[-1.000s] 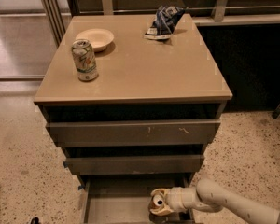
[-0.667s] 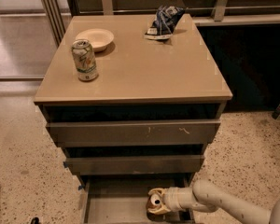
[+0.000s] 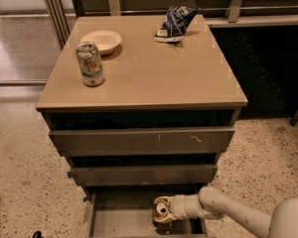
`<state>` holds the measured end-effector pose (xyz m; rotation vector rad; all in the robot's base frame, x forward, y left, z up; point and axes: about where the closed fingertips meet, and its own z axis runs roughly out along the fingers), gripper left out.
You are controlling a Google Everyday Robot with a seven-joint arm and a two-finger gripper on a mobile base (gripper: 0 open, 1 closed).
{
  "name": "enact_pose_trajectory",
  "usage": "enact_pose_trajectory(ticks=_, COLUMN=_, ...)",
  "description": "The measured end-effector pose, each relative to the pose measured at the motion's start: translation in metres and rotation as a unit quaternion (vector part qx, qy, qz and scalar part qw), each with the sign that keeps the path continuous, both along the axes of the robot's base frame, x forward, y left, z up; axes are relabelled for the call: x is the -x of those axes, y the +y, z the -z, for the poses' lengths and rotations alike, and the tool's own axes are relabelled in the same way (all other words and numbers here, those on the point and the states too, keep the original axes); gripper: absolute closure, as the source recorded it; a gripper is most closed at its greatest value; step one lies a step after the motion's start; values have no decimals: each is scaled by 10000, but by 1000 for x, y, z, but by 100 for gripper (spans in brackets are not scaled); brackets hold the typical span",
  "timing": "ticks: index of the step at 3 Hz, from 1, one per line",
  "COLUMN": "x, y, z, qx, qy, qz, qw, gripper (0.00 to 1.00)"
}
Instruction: Place orange can into bottom drawer
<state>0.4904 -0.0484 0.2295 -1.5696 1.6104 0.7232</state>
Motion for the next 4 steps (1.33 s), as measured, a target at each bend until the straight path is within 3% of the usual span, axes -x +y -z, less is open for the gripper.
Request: enact_pose_trajectory(ticks=4, x=-15, y=-3, z=59, qx=438, qy=266, qz=82, qw=9987, gripper=98)
